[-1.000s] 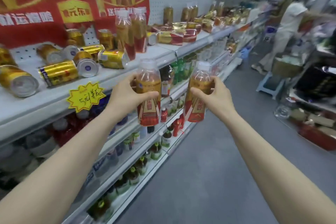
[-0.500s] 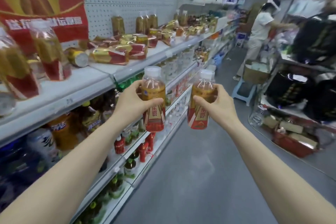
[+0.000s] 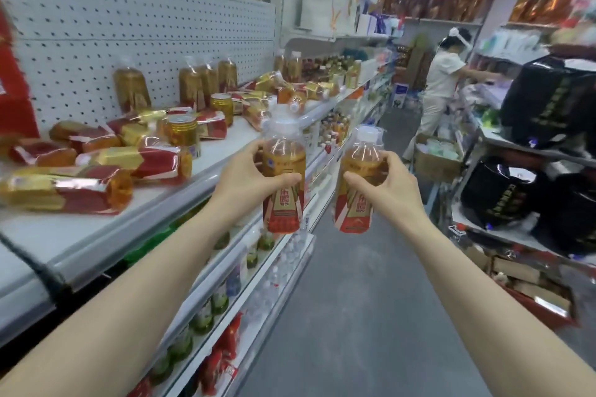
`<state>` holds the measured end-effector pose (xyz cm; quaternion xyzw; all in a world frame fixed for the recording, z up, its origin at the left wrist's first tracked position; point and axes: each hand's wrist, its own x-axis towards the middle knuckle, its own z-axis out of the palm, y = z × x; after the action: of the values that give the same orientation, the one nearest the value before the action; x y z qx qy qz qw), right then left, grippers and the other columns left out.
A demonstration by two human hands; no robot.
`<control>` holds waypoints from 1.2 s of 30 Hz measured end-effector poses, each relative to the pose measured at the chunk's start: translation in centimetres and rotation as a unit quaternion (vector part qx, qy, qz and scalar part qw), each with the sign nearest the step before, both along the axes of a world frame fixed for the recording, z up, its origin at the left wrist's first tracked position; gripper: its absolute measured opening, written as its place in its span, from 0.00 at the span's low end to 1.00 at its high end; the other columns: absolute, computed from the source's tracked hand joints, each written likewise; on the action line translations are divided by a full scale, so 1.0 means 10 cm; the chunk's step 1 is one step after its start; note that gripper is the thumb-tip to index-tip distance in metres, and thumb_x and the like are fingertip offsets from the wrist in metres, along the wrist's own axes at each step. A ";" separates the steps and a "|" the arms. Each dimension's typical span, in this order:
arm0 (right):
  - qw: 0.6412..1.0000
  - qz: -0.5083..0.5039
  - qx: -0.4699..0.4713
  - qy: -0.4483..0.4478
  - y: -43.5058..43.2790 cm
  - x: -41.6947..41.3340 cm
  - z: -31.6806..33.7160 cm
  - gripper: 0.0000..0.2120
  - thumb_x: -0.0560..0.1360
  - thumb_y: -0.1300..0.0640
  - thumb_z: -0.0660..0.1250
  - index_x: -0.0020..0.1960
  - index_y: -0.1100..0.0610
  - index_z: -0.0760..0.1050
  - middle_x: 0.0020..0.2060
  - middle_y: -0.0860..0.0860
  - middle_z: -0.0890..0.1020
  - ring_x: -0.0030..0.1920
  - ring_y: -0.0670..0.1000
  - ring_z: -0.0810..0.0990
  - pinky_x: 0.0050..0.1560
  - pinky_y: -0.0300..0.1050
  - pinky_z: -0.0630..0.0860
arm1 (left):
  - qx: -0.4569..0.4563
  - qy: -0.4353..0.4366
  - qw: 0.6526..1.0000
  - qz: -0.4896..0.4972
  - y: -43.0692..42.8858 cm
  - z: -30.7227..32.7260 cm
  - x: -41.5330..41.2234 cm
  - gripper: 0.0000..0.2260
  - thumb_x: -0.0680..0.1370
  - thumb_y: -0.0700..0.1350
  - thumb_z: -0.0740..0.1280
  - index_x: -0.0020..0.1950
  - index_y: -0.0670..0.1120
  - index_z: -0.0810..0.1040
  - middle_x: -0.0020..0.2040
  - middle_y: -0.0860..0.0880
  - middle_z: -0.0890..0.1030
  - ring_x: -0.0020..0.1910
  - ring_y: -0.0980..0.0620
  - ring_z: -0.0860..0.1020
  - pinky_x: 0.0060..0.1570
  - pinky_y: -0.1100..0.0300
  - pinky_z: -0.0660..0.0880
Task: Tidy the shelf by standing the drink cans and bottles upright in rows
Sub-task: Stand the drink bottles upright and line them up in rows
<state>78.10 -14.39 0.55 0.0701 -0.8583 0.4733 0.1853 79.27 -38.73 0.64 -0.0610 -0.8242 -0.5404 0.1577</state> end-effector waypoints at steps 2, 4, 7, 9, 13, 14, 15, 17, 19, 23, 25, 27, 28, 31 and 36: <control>1.000 -0.003 -0.001 0.003 0.05 -0.40 0.04 0.20 0.71 0.47 0.75 0.58 0.47 0.69 0.47 0.36 0.77 0.46 0.33 0.75 0.41 0.28 0.70 | 0.005 0.008 1.000 0.004 0.06 0.07 -0.41 0.28 0.66 0.53 0.80 0.63 0.52 0.75 0.51 0.61 0.79 0.49 0.65 0.77 0.42 0.68 0.73; 1.000 -0.005 0.002 0.004 0.11 -0.80 0.05 0.21 0.71 0.47 0.75 0.59 0.47 0.70 0.48 0.38 0.78 0.47 0.34 0.76 0.42 0.28 0.70 | -0.005 0.014 1.000 0.007 0.12 0.11 -0.80 0.29 0.66 0.54 0.80 0.64 0.52 0.75 0.51 0.61 0.79 0.49 0.65 0.77 0.41 0.69 0.73; 1.000 0.003 0.000 0.011 0.23 -1.44 0.05 0.24 0.71 0.46 0.75 0.63 0.50 0.70 0.52 0.42 0.79 0.50 0.40 0.78 0.45 0.34 0.72 | -0.017 0.019 1.000 0.017 0.23 0.15 -1.36 0.27 0.67 0.54 0.79 0.63 0.53 0.75 0.49 0.63 0.79 0.45 0.70 0.76 0.36 0.77 0.70; 1.000 0.013 0.006 0.016 0.32 -1.89 0.06 0.25 0.72 0.46 0.75 0.64 0.51 0.70 0.53 0.43 0.79 0.50 0.42 0.78 0.46 0.35 0.72 | -0.018 0.021 0.999 0.030 0.31 0.15 -1.73 0.25 0.67 0.53 0.79 0.60 0.55 0.74 0.47 0.64 0.78 0.41 0.75 0.74 0.33 0.79 0.69; 0.998 0.054 0.020 0.028 0.47 -2.82 0.09 0.26 0.71 0.46 0.74 0.64 0.52 0.71 0.49 0.40 0.77 0.45 0.34 0.75 0.42 0.28 0.68 | 0.002 0.027 0.997 0.078 0.47 0.15 -2.44 0.24 0.67 0.52 0.79 0.59 0.55 0.74 0.48 0.62 0.79 0.42 0.73 0.76 0.39 0.74 0.71; 0.997 0.069 0.020 0.027 0.50 -3.06 0.11 0.25 0.71 0.45 0.74 0.64 0.52 0.71 0.49 0.40 0.78 0.45 0.34 0.74 0.41 0.27 0.68 | 0.011 0.032 0.995 0.094 0.51 0.15 -2.59 0.24 0.67 0.52 0.79 0.59 0.56 0.74 0.48 0.62 0.79 0.43 0.71 0.76 0.41 0.72 0.72; 0.996 0.083 0.020 0.026 0.52 -3.27 0.14 0.25 0.71 0.45 0.75 0.63 0.51 0.71 0.49 0.41 0.78 0.46 0.34 0.75 0.41 0.26 0.68 | 0.018 0.033 0.993 0.109 0.54 0.17 -2.73 0.25 0.67 0.51 0.79 0.60 0.56 0.73 0.48 0.62 0.79 0.44 0.70 0.76 0.41 0.71 0.72; 0.992 0.119 0.021 0.021 0.51 -3.69 0.21 0.22 0.71 0.44 0.75 0.60 0.50 0.71 0.49 0.39 0.79 0.47 0.35 0.76 0.39 0.27 0.70 | 0.016 0.036 0.989 0.140 0.58 0.22 -2.98 0.26 0.67 0.52 0.79 0.61 0.55 0.73 0.50 0.62 0.79 0.46 0.69 0.76 0.40 0.72 0.72; 0.987 0.160 0.020 0.020 0.44 -4.05 0.31 0.21 0.71 0.44 0.75 0.59 0.50 0.71 0.48 0.38 0.79 0.48 0.35 0.77 0.39 0.28 0.71 | 0.014 0.041 0.983 0.177 0.56 0.26 -3.17 0.26 0.67 0.53 0.79 0.61 0.53 0.75 0.50 0.61 0.80 0.47 0.67 0.77 0.42 0.72 0.73; 0.973 0.228 0.011 0.021 0.12 -4.55 0.43 0.22 0.72 0.45 0.74 0.61 0.51 0.71 0.47 0.36 0.76 0.45 0.32 0.74 0.35 0.25 0.70 | 0.022 0.034 0.971 0.237 0.40 0.32 -3.32 0.24 0.64 0.57 0.79 0.56 0.58 0.76 0.51 0.58 0.82 0.51 0.60 0.80 0.52 0.57 0.79; 0.965 0.260 0.008 0.015 -0.10 -4.74 0.46 0.25 0.72 0.45 0.74 0.63 0.53 0.71 0.49 0.38 0.77 0.45 0.33 0.74 0.36 0.26 0.70 | 0.014 0.030 0.964 0.264 0.30 0.38 -3.33 0.23 0.63 0.58 0.79 0.55 0.59 0.75 0.52 0.58 0.82 0.51 0.58 0.80 0.52 0.56 0.79; 0.960 0.278 0.006 0.025 -0.33 -4.87 0.47 0.27 0.72 0.44 0.74 0.65 0.54 0.70 0.51 0.42 0.77 0.46 0.36 0.74 0.37 0.26 0.68 | 0.001 0.041 0.956 0.290 0.18 0.44 -3.31 0.25 0.64 0.59 0.78 0.57 0.56 0.75 0.52 0.58 0.81 0.52 0.58 0.80 0.50 0.57 0.79; 0.958 0.284 0.003 0.029 -0.44 -4.92 0.47 0.28 0.72 0.44 0.74 0.66 0.54 0.69 0.51 0.43 0.76 0.46 0.37 0.74 0.38 0.27 0.66 | 0.000 0.046 0.952 0.302 0.13 0.48 -3.28 0.25 0.65 0.58 0.78 0.57 0.56 0.74 0.51 0.59 0.81 0.52 0.59 0.80 0.48 0.60 0.78; 0.955 0.294 0.006 0.024 -0.72 -5.02 0.47 0.25 0.72 0.44 0.74 0.62 0.52 0.69 0.45 0.39 0.74 0.44 0.37 0.73 0.38 0.29 0.65 | 0.011 0.054 0.944 0.327 -0.02 0.56 -3.21 0.27 0.64 0.59 0.78 0.59 0.52 0.76 0.50 0.59 0.82 0.51 0.60 0.80 0.46 0.63 0.77; 0.946 0.322 0.027 0.003 -1.12 -5.19 0.38 0.29 0.69 0.43 0.76 0.64 0.54 0.71 0.51 0.45 0.79 0.52 0.46 0.78 0.40 0.34 0.71 | -0.002 0.048 0.930 0.366 -0.19 0.57 -3.09 0.33 0.58 0.66 0.76 0.58 0.53 0.78 0.50 0.56 0.84 0.50 0.57 0.82 0.53 0.49 0.81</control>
<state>26.20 -25.55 4.31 0.3492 -0.8020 0.4840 0.0231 48.35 -40.67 6.37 0.2182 -0.7818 -0.4403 0.3839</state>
